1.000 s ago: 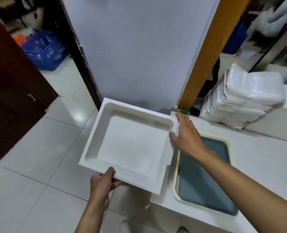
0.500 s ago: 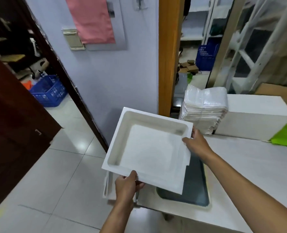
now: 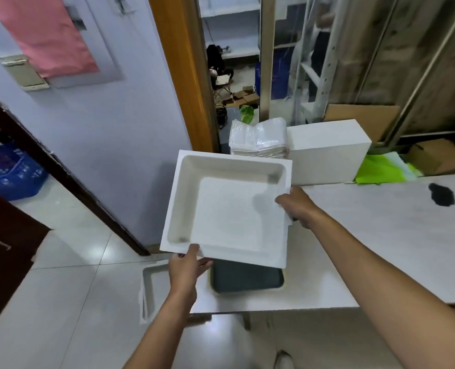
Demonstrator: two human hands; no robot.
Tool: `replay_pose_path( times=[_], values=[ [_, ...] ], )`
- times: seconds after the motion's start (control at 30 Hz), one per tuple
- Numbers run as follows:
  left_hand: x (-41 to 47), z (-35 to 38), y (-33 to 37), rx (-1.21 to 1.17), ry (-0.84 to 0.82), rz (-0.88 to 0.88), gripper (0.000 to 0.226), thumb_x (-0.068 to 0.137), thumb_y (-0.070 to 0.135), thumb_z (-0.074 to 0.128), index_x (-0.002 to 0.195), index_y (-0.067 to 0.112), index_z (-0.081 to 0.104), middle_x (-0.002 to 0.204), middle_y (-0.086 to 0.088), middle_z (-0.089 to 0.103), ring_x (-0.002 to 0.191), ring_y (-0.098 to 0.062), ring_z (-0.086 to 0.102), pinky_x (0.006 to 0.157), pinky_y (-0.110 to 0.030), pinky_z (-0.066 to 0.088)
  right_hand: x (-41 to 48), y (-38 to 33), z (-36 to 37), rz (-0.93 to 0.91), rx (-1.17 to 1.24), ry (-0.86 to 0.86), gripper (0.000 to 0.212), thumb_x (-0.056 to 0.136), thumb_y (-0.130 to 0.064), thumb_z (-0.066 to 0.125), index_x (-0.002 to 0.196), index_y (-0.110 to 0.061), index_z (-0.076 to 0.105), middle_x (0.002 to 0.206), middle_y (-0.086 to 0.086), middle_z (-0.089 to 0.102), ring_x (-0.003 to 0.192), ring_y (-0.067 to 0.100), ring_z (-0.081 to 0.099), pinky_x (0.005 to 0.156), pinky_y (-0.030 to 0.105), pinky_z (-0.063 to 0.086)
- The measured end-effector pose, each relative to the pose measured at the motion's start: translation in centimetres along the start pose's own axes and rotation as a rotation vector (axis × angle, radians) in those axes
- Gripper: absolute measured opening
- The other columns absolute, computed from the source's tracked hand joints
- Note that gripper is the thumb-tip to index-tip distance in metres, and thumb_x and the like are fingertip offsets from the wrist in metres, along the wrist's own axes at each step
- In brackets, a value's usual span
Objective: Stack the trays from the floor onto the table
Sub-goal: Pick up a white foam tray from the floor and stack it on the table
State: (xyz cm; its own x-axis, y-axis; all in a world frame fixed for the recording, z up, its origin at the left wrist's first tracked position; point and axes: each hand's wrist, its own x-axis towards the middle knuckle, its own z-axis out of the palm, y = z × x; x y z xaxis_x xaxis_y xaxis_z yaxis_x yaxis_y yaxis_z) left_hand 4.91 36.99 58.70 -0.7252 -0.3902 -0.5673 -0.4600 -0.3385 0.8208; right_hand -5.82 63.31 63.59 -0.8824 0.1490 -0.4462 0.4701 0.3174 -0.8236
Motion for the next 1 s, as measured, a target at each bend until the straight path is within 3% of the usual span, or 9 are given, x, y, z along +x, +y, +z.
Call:
replay_pose_path(
  times=[0.07, 0.13, 0.2, 0.37, 0.43, 0.5, 0.63, 0.8, 1.0],
  values=[
    [0.5, -0.1, 0.5, 0.052, -0.051, -0.01, 0.032, 0.093, 0.017, 0.065, 0.117, -0.003, 0.056, 0.098, -0.016, 0.063, 0.084, -0.039, 0.076, 0.08, -0.042, 0.062, -0.2, 0.2, -0.9, 0.005, 0.021, 0.02, 0.018, 0.082, -0.014, 0.054, 0.098, -0.011, 0.063, 0.101, 0.01, 0.068, 0.089, 0.03, 0.067, 0.066, 0.031, 0.048],
    [0.4, 0.1, 1.0, 0.159, -0.131, 0.002, 0.034, 0.095, 0.021, 0.066, 0.123, 0.003, 0.057, 0.103, -0.009, 0.064, 0.085, -0.038, 0.076, 0.079, -0.042, 0.062, -0.8, 0.3, -1.5, 0.021, 0.067, 0.029, 0.007, 0.088, -0.009, 0.053, 0.089, -0.011, 0.059, 0.094, 0.01, 0.065, 0.079, 0.028, 0.064, 0.064, 0.032, 0.047],
    [0.1, 0.7, 1.1, 0.264, -0.198, 0.018, 0.036, 0.095, 0.028, 0.067, 0.125, 0.011, 0.057, 0.113, -0.005, 0.067, 0.086, -0.034, 0.076, 0.08, -0.042, 0.062, -1.5, 0.4, -1.6, 0.038, 0.107, 0.025, 0.008, 0.091, -0.006, 0.053, 0.087, -0.012, 0.057, 0.091, 0.011, 0.065, 0.075, 0.027, 0.064, 0.064, 0.033, 0.05],
    [-1.1, 2.8, 0.5, 0.354, -0.263, 0.107, 0.041, 0.094, 0.038, 0.067, 0.13, 0.02, 0.055, 0.114, -0.002, 0.07, 0.097, -0.026, 0.072, 0.076, -0.038, 0.062, -2.8, 1.5, -0.4, 0.063, 0.183, -0.003, 0.018, 0.092, -0.005, 0.056, 0.108, -0.006, 0.061, 0.097, 0.012, 0.069, 0.084, 0.028, 0.069, 0.07, 0.037, 0.059],
    [-1.6, 3.1, 0.0, 0.358, -0.283, 0.155, 0.055, 0.09, 0.05, 0.067, 0.137, 0.025, 0.053, 0.122, 0.006, 0.069, 0.108, -0.019, 0.068, 0.086, -0.041, 0.061, -3.3, 2.1, 0.1, 0.073, 0.222, -0.003, 0.023, 0.091, -0.004, 0.056, 0.114, -0.005, 0.061, 0.099, 0.011, 0.07, 0.088, 0.027, 0.069, 0.075, 0.039, 0.06],
    [-1.7, 3.1, -0.4, 0.396, -0.271, 0.194, 0.065, 0.085, 0.055, 0.067, 0.14, 0.028, 0.049, 0.124, 0.012, 0.068, 0.113, -0.013, 0.065, 0.099, -0.043, 0.054, -3.8, 2.7, 0.6, 0.08, 0.278, -0.006, 0.027, 0.09, -0.005, 0.057, 0.116, -0.004, 0.062, 0.101, 0.011, 0.071, 0.09, 0.026, 0.07, 0.07, 0.036, 0.061],
    [-1.1, 2.5, -0.1, 0.482, -0.245, 0.232, 0.048, 0.088, 0.033, 0.06, 0.135, 0.027, 0.05, 0.116, 0.011, 0.069, 0.105, -0.011, 0.065, 0.094, -0.042, 0.055, -5.1, 3.7, 1.0, 0.086, 0.341, -0.042, 0.022, 0.091, -0.006, 0.061, 0.112, -0.004, 0.065, 0.098, 0.011, 0.076, 0.086, 0.026, 0.074, 0.07, 0.036, 0.063],
    [0.0, 1.7, 2.1, 0.54, -0.249, 0.282, 0.037, 0.091, 0.025, 0.053, 0.127, 0.029, 0.057, 0.114, 0.012, 0.069, 0.103, -0.014, 0.066, 0.091, -0.048, 0.057, -5.7, 4.9, 0.6, 0.03, 0.396, -0.014, 0.025, 0.09, -0.014, 0.071, 0.114, -0.015, 0.066, 0.1, 0.01, 0.077, 0.085, 0.024, 0.074, 0.077, 0.043, 0.063],
    [1.2, 1.5, 5.7, 0.495, -0.213, 0.298, 0.027, 0.094, 0.026, 0.05, 0.118, 0.029, 0.062, 0.109, 0.013, 0.07, 0.1, -0.016, 0.067, 0.09, -0.042, 0.055, -6.4, 4.2, 0.3, -0.033, 0.338, 0.065, 0.026, 0.088, -0.03, 0.075, 0.11, -0.019, 0.064, 0.096, 0.008, 0.074, 0.072, 0.031, 0.075, 0.067, 0.039, 0.061]
  ],
)
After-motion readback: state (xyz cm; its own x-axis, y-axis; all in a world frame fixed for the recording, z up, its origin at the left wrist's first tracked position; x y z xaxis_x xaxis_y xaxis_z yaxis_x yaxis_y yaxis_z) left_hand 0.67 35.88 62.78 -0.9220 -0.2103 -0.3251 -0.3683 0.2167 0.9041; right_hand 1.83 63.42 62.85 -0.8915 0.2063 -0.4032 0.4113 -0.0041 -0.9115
